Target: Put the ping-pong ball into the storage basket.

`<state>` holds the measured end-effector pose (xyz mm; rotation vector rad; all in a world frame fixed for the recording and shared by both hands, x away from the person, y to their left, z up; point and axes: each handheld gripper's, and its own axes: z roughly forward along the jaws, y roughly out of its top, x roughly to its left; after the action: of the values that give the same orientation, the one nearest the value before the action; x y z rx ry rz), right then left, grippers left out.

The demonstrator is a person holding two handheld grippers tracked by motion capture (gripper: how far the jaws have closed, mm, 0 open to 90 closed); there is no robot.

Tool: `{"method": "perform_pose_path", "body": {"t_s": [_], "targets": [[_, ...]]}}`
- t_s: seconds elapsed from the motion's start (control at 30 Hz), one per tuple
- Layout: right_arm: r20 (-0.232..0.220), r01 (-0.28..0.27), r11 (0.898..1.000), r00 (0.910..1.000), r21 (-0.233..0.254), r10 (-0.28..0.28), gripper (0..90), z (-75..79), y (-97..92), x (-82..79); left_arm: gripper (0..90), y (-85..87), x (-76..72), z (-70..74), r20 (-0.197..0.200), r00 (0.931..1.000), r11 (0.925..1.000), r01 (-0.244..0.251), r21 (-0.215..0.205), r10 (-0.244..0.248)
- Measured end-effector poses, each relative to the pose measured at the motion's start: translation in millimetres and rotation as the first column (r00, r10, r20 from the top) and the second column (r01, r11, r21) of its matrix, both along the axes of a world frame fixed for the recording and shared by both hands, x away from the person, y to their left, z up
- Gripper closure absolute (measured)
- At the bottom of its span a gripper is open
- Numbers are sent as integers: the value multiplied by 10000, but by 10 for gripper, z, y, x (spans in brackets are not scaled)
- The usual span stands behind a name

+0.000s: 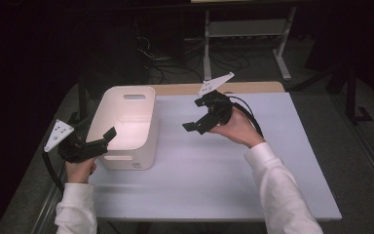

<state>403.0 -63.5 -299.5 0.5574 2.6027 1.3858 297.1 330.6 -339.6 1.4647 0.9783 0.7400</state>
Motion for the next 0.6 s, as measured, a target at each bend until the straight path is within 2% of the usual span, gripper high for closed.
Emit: {"method": "perform_pose_path", "body": {"t_s": [0.3, 0.4, 0.6], "targets": [[-51, 303, 9994, 9995, 183, -302, 0, -53, -187, -34, 0, 11, -9, 3, -12, 10000, 10000, -44, 54, 44], [-261, 521, 9976, 9984, 465, -509, 0, -62, -245, -69, 0, 6, -12, 8, 35, 10000, 10000, -43, 0, 43], [-204, 683, 9955, 9975, 663, -671, 0, -84, -357, -103, 0, 5, -7, 4, 0, 10000, 10000, -25, 60, 25]]}}
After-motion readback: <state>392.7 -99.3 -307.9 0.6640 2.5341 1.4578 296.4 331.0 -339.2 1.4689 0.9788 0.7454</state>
